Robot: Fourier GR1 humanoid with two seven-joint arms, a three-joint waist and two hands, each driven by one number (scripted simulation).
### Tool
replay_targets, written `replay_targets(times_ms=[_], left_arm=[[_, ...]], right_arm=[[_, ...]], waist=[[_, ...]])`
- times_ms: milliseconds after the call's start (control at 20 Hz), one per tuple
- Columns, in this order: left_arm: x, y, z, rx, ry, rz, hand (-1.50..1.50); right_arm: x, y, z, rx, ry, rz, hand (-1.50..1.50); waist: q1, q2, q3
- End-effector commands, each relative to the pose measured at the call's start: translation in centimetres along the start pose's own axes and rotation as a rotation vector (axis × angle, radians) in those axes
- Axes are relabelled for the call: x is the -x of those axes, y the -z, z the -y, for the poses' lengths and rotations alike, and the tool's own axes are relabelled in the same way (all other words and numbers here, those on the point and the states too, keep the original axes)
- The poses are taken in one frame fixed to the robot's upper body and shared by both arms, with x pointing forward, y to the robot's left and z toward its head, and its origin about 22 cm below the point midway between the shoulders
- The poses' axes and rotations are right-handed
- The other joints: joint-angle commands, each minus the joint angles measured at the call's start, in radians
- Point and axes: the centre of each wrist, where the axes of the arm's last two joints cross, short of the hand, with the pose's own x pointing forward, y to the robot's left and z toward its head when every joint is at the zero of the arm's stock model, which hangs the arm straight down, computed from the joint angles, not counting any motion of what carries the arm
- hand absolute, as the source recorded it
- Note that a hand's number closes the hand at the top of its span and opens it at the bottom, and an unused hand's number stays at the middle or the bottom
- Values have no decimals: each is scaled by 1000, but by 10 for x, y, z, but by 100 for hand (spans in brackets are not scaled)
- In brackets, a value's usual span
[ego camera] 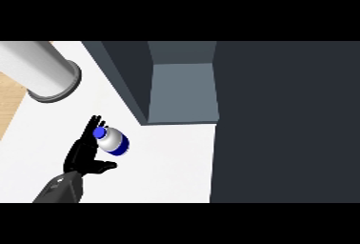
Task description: Pick up the bottled water, place it into the cabinet and close the cabinet
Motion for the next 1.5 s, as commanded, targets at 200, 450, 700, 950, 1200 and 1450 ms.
replay_targets(times_ms=[200, 450, 700, 950, 1200, 1450], left_arm=[[11, -1, 9, 96, -142, -3, -150], [16, 11, 33, 113, -176, -18, -150], [13, 8, 24, 146, -223, -24, -150], [13, 15, 35, 203, -220, -16, -150], [21, 20, 56, 245, -212, -4, 150], [10, 32, 57, 247, -223, 8, 150]], right_arm=[[13, 12, 9, -1, 18, 9, -150], [7, 12, 1, -2, 15, -15, -150], [16, -2, 1, -3, 15, -4, -150], [12, 17, -1, -12, 22, 15, -150], [20, 17, 3, -13, 9, -15, -150], [3, 15, 7, 0, -7, -8, -150]], waist=[[1, 4, -2], [-3, 4, -3], [-12, 3, -3], [-9, 6, -3], [-6, 5, -3], [2, 2, -2]])
